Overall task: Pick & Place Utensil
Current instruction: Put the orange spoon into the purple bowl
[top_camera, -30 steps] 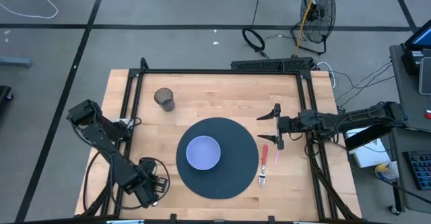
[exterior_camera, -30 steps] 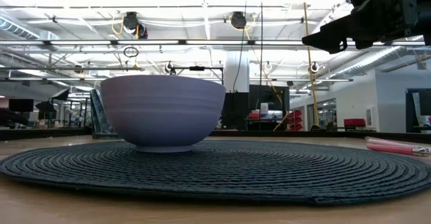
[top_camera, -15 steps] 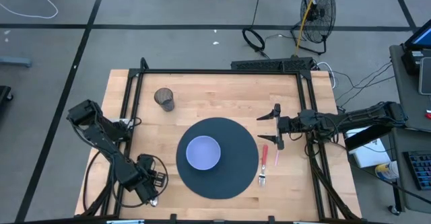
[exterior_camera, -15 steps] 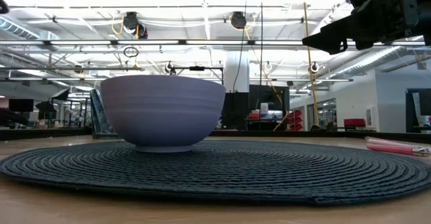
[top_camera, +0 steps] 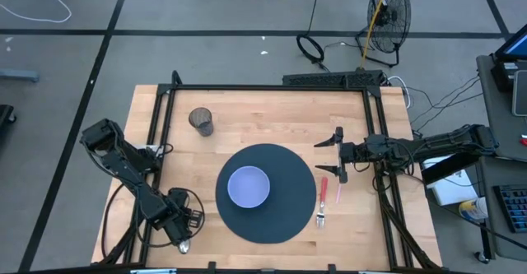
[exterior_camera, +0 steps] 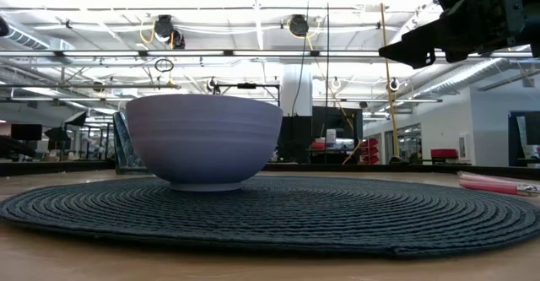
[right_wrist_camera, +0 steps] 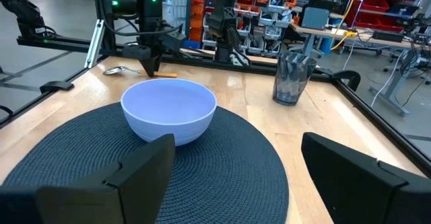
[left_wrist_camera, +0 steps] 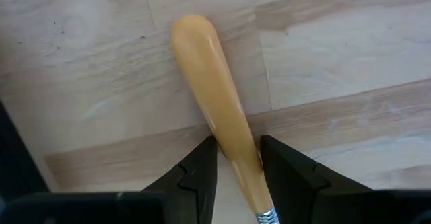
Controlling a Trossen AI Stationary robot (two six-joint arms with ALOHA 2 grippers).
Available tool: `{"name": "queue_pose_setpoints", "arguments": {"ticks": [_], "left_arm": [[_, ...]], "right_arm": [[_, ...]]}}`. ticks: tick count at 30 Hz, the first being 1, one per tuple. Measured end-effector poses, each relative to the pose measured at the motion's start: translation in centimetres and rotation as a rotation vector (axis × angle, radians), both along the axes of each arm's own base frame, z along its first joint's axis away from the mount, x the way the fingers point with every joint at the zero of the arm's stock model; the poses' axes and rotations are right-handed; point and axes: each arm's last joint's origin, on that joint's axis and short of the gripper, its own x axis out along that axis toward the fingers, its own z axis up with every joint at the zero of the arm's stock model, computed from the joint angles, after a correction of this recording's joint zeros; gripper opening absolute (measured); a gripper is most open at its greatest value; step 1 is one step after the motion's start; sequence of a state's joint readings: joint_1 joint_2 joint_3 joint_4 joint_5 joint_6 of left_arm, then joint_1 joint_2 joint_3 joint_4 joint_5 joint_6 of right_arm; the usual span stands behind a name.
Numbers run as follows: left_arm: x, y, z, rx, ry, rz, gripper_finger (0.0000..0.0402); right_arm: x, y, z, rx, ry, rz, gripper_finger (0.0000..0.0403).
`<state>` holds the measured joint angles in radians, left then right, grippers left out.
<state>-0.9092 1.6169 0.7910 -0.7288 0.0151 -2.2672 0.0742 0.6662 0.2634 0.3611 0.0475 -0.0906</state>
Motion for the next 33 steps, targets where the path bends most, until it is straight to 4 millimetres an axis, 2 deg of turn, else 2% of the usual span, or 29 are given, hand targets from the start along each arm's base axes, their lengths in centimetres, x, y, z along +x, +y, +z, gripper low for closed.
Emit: {"name": "queue_pose_setpoints", "arguments": {"ticks": [4, 9, 16, 22, 27, 33], "left_arm": [[-0.02, 0.04, -0.02, 0.005, 0.002, -0.008, 0.0106], [-0.08, 0.11, -0.05, 0.019, 0.004, -0.021, 0.0051], [-0.1, 0.17, -0.09, 0.03, 0.003, -0.021, 0.005], [-0.1, 0.2, -0.11, 0.04, -0.004, -0.018, 0.0068], [-0.08, 0.26, -0.11, 0.058, -0.024, -0.014, 0.0051], [-0.17, 0.48, -0.09, 0.117, -0.062, -0.012, 0.0051]], "right_arm": [[0.0, 0.0, 0.0, 0.0, 0.0, 0.0, 0.0318], [0.0, 0.0, -0.02, 0.0, 0.002, 0.0, 0.0318], [-0.03, -0.01, -0.19, -0.001, 0.02, -0.001, 0.0318], [-0.05, -0.01, -0.3, 0.006, 0.032, -0.003, 0.0318], [-0.04, -0.01, -0.32, 0.016, 0.034, -0.005, 0.0318], [-0.06, -0.01, -0.37, 0.023, 0.039, -0.006, 0.0318]]}}
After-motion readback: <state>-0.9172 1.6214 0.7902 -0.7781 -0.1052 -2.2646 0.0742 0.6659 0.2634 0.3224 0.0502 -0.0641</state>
